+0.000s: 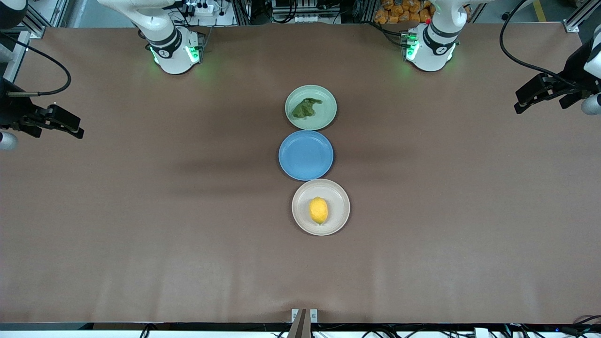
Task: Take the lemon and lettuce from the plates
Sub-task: 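Move the left gripper toward the cream plate with the lemon, then lower the open left gripper over the yellow lemon on the cream plate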
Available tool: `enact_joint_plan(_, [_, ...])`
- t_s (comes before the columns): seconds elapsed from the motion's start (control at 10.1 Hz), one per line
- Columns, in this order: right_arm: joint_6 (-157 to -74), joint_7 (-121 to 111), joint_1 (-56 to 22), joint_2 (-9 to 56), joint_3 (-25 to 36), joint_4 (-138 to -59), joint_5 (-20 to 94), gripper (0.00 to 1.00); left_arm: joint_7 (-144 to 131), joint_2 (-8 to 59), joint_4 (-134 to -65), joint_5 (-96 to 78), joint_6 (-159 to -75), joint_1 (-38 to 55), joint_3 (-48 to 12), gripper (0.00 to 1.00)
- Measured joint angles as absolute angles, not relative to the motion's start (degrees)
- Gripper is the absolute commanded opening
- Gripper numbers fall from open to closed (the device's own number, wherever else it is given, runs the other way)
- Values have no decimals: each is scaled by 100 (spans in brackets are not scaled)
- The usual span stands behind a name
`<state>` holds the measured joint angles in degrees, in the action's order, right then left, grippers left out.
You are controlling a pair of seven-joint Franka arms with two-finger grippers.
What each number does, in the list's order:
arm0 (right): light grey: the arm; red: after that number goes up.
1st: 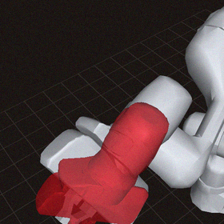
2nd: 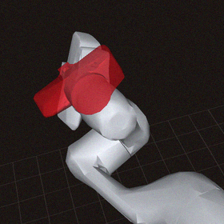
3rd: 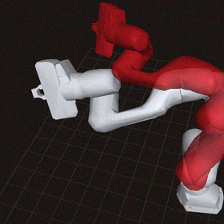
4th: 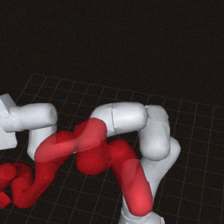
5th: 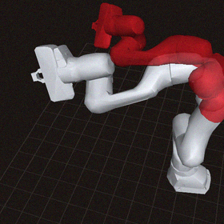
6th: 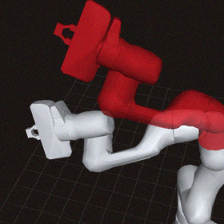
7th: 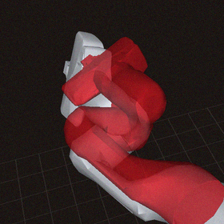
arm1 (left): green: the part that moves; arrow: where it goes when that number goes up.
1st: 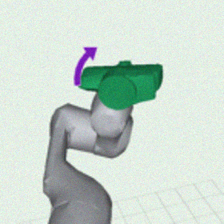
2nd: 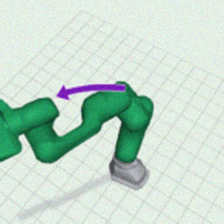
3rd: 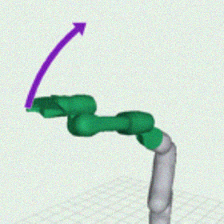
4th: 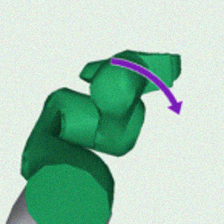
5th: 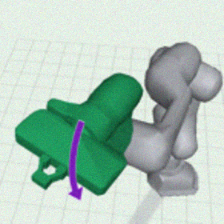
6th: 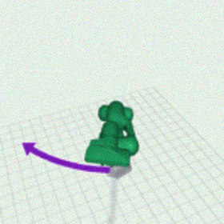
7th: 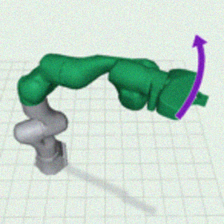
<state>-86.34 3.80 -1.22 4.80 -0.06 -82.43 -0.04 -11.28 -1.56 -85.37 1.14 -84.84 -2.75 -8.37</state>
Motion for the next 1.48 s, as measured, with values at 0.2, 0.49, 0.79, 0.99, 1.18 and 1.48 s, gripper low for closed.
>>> enact_joint_plan(0.2, [-8634, 380, -122, 480, -6, -8243, -4, 100, -1128, -156, -8537, 114, -8484, -275, -837, 100])
enact_joint_plan(0.49, [-8634, 380, -122, 482, -6, -8248, -4, 100, -1128, -151, -8537, 107, -8483, -275, -837, 100])
enact_joint_plan(0.79, [-8634, 380, -121, 486, -5, -8256, -4, 100, -1124, 203, -8576, -500, -8651, -216, -884, 100])
enact_joint_plan(0.99, [-8634, 380, -116, 489, -3, -8269, -4, 100, -1546, 780, -8589, -574, -9487, 296, -1093, 100])
enact_joint_plan(1.18, [-8634, 380, -115, 490, -3, -8281, -4, 100, -2228, 1431, -8592, -574, -10525, 1041, -1169, 100])
enact_joint_plan(1.48, [-8582, 378, -49, 497, 14, -8314, -4, 100, -2350, 2116, -8576, -574, -11301, 1516, -1172, 100])
